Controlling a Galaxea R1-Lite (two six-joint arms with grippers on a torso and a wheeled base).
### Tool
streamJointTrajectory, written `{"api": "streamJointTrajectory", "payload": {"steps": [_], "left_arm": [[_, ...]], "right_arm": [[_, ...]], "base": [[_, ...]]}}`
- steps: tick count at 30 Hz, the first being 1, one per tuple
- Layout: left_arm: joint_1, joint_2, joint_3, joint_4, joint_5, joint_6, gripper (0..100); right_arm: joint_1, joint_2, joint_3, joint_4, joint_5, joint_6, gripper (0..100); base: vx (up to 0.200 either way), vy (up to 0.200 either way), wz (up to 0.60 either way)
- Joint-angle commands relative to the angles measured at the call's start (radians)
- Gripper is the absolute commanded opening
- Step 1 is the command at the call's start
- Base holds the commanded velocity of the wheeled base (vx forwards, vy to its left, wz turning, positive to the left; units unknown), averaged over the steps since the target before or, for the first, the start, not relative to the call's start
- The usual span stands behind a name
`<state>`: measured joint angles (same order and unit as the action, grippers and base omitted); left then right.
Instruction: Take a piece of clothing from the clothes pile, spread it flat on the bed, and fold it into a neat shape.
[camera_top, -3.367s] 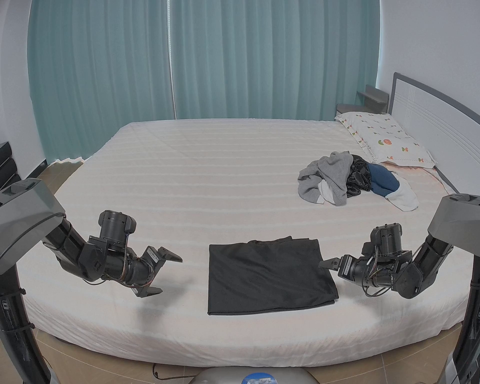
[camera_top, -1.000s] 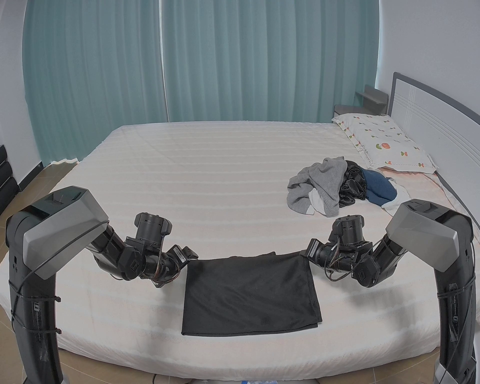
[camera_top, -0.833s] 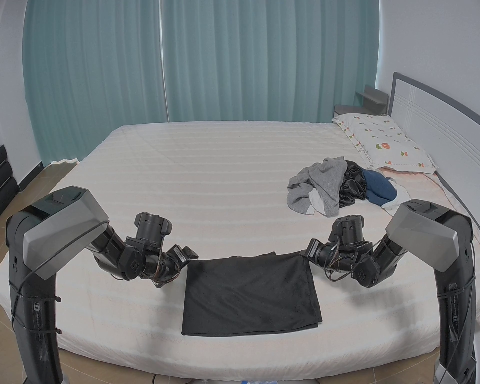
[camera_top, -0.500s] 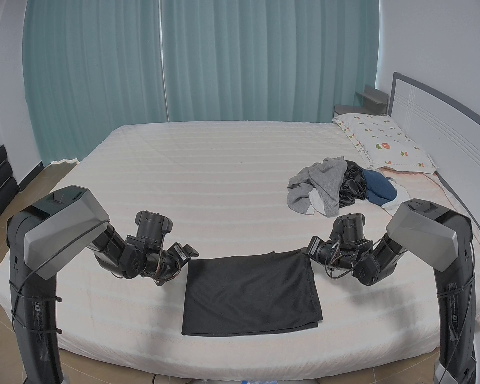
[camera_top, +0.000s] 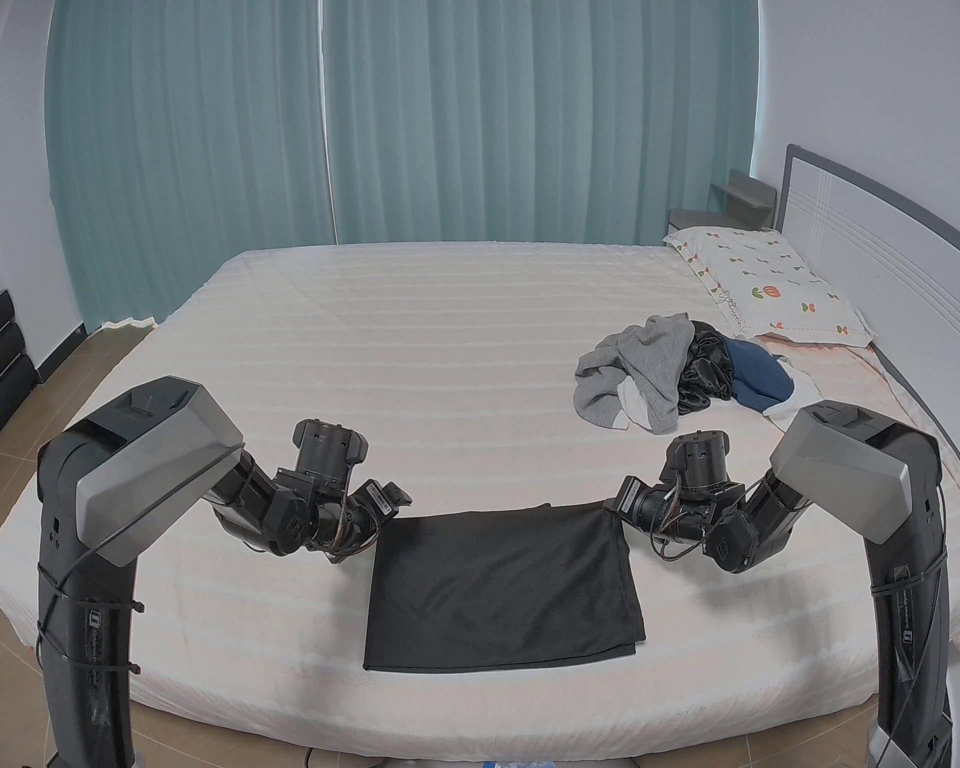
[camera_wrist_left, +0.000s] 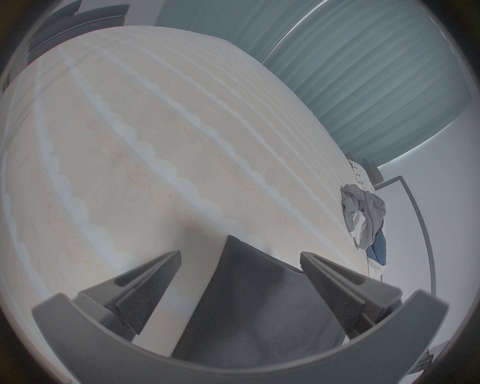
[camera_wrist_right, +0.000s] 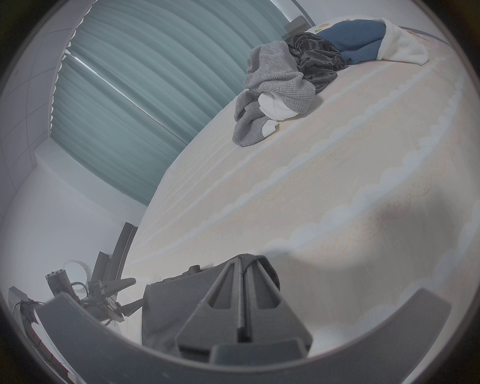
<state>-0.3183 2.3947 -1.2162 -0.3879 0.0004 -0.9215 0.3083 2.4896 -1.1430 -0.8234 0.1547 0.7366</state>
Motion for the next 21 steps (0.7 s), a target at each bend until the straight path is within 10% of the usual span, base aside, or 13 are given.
{"api": "streamJointTrajectory", "payload": {"steps": [1, 21], "left_arm": [[-0.007, 0.032, -0.026, 0.006, 0.012, 0.000, 0], [-0.002, 0.031, -0.032, -0.002, 0.084, -0.007, 0]], "right_arm": [[0.002, 0.003, 0.000, -0.002, 0.000, 0.000, 0], [0.003, 0.005, -0.014, -0.003, -0.012, 0.000, 0]], "base": [[0.000, 0.000, 0.00], [0.000, 0.000, 0.00]]}}
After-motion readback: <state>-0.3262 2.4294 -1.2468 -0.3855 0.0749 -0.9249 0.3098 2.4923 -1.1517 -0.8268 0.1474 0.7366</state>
